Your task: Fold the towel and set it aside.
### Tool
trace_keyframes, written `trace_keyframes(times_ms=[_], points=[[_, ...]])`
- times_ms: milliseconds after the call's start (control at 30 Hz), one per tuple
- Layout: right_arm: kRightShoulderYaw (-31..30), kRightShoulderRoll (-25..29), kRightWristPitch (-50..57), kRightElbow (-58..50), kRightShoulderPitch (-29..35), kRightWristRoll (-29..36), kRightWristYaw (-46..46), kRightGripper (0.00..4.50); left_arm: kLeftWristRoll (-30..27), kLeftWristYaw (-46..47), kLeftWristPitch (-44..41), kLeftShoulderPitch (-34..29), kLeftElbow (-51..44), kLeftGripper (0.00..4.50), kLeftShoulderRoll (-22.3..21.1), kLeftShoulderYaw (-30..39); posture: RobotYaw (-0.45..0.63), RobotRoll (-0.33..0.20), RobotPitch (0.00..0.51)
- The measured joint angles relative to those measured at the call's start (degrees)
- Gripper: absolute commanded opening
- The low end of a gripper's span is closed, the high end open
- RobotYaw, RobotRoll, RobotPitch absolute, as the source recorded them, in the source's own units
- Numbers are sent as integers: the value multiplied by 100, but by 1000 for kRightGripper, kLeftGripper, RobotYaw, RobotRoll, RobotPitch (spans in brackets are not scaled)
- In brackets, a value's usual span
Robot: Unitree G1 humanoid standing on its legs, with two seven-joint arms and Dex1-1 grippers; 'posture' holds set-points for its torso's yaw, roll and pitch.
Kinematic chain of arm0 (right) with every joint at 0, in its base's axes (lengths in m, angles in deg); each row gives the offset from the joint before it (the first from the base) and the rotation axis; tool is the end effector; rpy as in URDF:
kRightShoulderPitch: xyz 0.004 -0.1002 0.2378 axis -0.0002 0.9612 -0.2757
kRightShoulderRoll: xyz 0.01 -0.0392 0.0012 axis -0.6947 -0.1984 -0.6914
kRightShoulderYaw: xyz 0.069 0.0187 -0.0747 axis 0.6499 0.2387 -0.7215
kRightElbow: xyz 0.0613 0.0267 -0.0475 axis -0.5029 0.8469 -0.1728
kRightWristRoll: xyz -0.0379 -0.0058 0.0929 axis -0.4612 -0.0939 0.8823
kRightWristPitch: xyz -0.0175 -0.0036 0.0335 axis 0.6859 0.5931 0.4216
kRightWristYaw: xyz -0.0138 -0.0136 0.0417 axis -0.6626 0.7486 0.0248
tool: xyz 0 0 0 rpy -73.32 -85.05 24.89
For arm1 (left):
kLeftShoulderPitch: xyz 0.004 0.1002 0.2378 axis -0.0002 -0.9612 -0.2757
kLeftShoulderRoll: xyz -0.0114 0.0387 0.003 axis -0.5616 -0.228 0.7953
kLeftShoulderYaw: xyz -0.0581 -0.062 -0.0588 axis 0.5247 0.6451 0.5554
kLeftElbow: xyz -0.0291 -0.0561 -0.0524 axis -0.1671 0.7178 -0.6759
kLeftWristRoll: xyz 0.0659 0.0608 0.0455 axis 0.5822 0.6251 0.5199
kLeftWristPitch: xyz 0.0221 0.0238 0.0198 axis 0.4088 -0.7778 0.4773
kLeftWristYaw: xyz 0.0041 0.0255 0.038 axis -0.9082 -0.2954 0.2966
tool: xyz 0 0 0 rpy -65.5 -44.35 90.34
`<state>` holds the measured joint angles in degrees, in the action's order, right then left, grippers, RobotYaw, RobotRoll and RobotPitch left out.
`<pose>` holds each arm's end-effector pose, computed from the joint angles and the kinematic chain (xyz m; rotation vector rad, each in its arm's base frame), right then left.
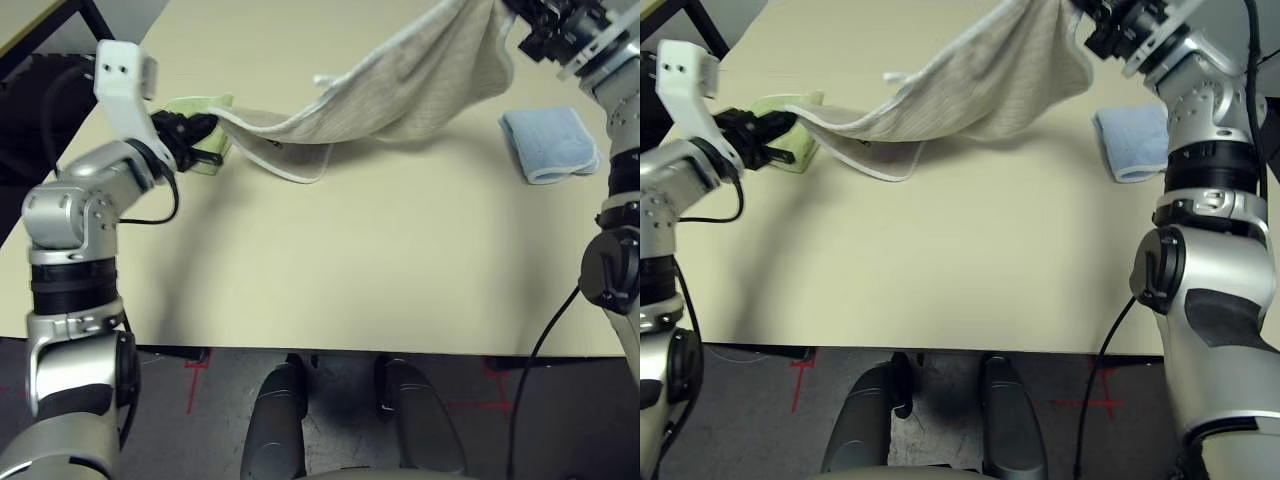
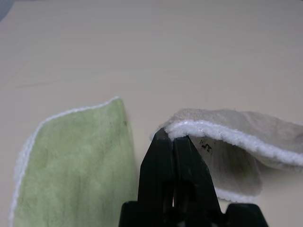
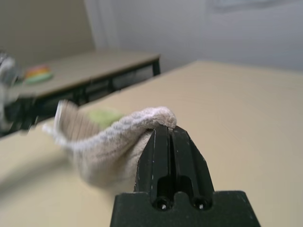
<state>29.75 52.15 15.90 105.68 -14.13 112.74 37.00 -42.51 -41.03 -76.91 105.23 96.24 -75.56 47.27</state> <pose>0.3140 -0.2955 0.2862 -0.0022 -0.1649 0.9242 0.2952 0.2660 0.2684 0.1180 -0.0148 -0.3366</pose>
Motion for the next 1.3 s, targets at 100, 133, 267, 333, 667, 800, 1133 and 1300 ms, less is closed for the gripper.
trace_keyframes(times_ms=[100, 133, 267, 333, 667, 800, 1133, 1300], points=[[-534, 606, 474, -265, 431, -122, 770, 0, -391, -1052, -478, 28, -66, 17, -352, -178, -94, 0, 207], [-646, 688, 542, -288, 441, -150, 907, 0, -485, -1341, -637, 19, -91, 17, -452, -254, -93, 0, 206], [-1313, 1159, 134, -256, 462, -717, 1518, 0, -781, -2398, -1171, -223, -408, 17, -911, -645, -91, 0, 210], [-1753, 1457, -413, -33, 511, -1257, 1846, 0, -799, -2866, -1268, -464, -507, 17, -1244, -829, -90, 0, 214], [-2256, 632, -3021, 1906, -209, -2680, 873, 0, -51, -3486, -585, -242, 273, 17, -1495, -1345, -87, 0, 229], [-2291, 355, -3962, 2896, -852, -3353, -864, 0, 679, -3217, 239, 346, 1128, 17, -1303, -1605, -89, 0, 233], [-1567, -339, -5746, 3757, -1898, -3685, -4768, 0, 1549, -161, 4861, 1820, 3622, 17, 25, -634, -85, 0, 233], [-1120, -392, -6373, 3785, -1871, -3305, -4461, 0, 1483, -405, 6354, 1605, 3702, 17, 49, -281, -88, 0, 233]])
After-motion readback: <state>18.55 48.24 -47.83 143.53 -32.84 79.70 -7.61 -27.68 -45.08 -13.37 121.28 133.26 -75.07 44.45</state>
